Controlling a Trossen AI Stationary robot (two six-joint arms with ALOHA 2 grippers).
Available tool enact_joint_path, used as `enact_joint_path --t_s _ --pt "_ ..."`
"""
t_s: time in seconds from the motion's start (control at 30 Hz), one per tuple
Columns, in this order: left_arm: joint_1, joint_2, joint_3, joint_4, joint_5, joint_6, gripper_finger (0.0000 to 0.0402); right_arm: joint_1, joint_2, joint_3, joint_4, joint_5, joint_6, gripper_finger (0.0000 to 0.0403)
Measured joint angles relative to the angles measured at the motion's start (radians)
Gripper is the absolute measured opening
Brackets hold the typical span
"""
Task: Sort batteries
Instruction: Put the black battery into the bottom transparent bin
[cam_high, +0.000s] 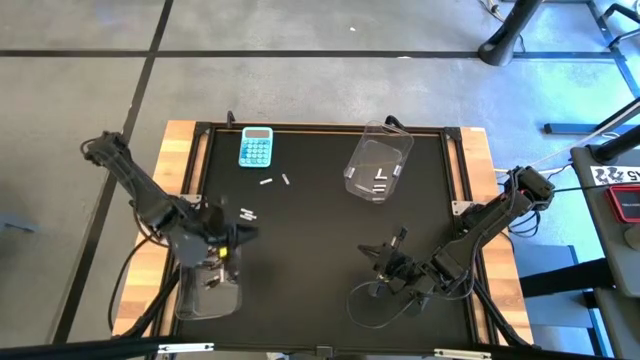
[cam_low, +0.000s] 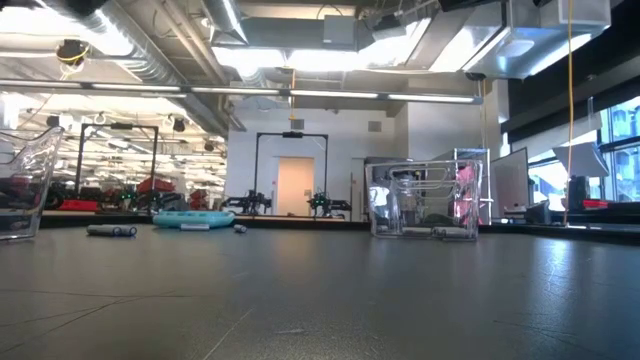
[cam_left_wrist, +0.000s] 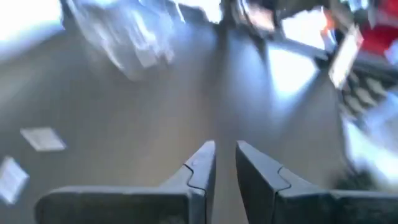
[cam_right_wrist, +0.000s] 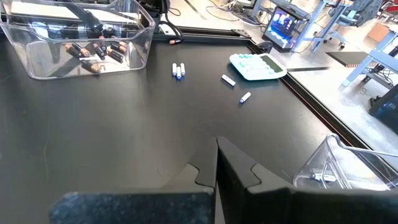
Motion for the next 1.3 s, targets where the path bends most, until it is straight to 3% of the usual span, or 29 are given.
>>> enact_joint_path --t_s 0.07,0.13,0.4,0.53,0.77,0.9,1.17,1.3 --pt "0.056 -0.015 0.01 0.041 -0.052 0.106 0.0042 0.0 0.0 0.0 0.0 0.0 0.0 0.0007" --pt "0.144 -0.02 0.026 0.035 -0.023 0.135 0.0032 0.0 0.0 0.0 0.0 0.0 0.0 0.0007" --pt "0.6 0.01 0.078 -0.346 0.241 0.113 0.0002 0.0 0.0 0.0 0.0 0.002 0.0 0.0007" --pt "0.792 0.091 0.081 -0.443 0.365 0.191 0.0001 0.0 0.0 0.0 0.0 0.008 -0.003 0.0007" --pt "1.066 0.304 0.081 -0.708 0.431 0.28 0.0 0.0 0.0 0.0 -0.001 0.026 -0.003 0.0007" --pt "1.19 0.385 0.08 -0.844 0.433 0.314 0.0 0.0 0.0 0.0 -0.003 0.026 -0.003 0.0007" --pt "1.349 0.454 0.008 -0.838 0.474 0.441 0.0 0.0 0.0 0.0 -0.007 0.026 -0.003 0.0007" --pt "1.385 0.463 -0.06 -0.745 0.476 0.471 0.0 0.0 0.0 0.0 -0.009 0.026 -0.004 0.0007"
